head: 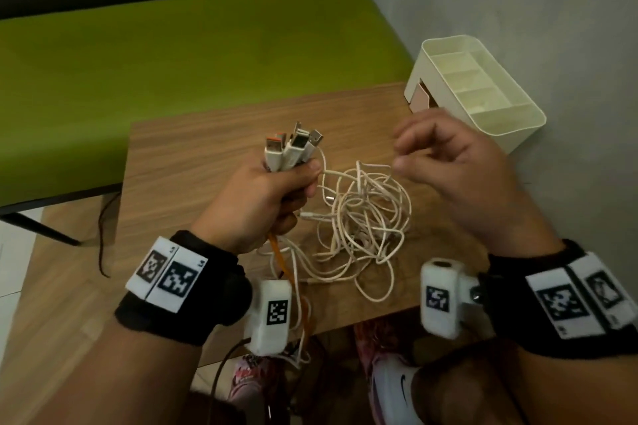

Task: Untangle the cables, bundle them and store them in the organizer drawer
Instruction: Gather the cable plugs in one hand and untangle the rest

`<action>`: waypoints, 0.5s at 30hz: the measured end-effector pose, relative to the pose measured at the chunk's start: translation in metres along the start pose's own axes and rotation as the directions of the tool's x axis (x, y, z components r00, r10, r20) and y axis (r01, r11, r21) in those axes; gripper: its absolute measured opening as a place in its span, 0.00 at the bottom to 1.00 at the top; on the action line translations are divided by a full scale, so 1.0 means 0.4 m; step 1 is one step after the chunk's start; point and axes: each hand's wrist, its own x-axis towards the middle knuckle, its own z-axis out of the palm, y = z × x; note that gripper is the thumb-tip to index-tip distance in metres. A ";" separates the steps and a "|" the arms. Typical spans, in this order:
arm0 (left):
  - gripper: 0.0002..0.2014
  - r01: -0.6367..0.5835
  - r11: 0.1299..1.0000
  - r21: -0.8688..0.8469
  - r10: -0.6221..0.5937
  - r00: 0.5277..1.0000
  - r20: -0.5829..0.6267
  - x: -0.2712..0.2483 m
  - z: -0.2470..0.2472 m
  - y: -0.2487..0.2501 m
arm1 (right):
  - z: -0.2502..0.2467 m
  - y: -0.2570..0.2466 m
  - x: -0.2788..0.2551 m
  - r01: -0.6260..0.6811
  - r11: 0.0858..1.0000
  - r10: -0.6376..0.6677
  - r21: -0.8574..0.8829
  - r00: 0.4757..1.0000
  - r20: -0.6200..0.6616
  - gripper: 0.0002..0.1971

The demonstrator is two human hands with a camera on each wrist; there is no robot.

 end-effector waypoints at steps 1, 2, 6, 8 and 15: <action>0.11 -0.003 1.000 0.011 0.003 1.000 0.014 -0.001 0.007 0.001 | 0.025 -0.006 -0.007 0.004 0.998 -0.007 0.056 0.998 0.061 0.05; 0.12 -0.013 1.000 0.020 0.012 1.000 0.024 -0.003 0.013 0.002 | 0.053 -0.007 -0.014 -0.021 0.998 0.014 0.051 0.992 0.129 0.04; 0.11 -0.094 0.993 -0.077 0.093 0.995 -0.025 -0.019 0.017 0.015 | 0.112 0.045 -0.023 -0.066 0.966 0.125 -0.250 0.965 0.231 0.03; 0.10 -0.137 0.972 -0.192 0.129 0.990 -0.053 -0.031 0.004 0.025 | 0.112 0.071 -0.013 -0.041 0.918 0.118 -0.394 0.978 0.172 0.03; 0.16 -0.094 0.941 -0.325 0.068 0.993 -0.092 -0.047 -0.056 0.042 | 0.114 0.086 -0.009 0.053 0.733 -0.044 -0.678 0.999 0.030 0.02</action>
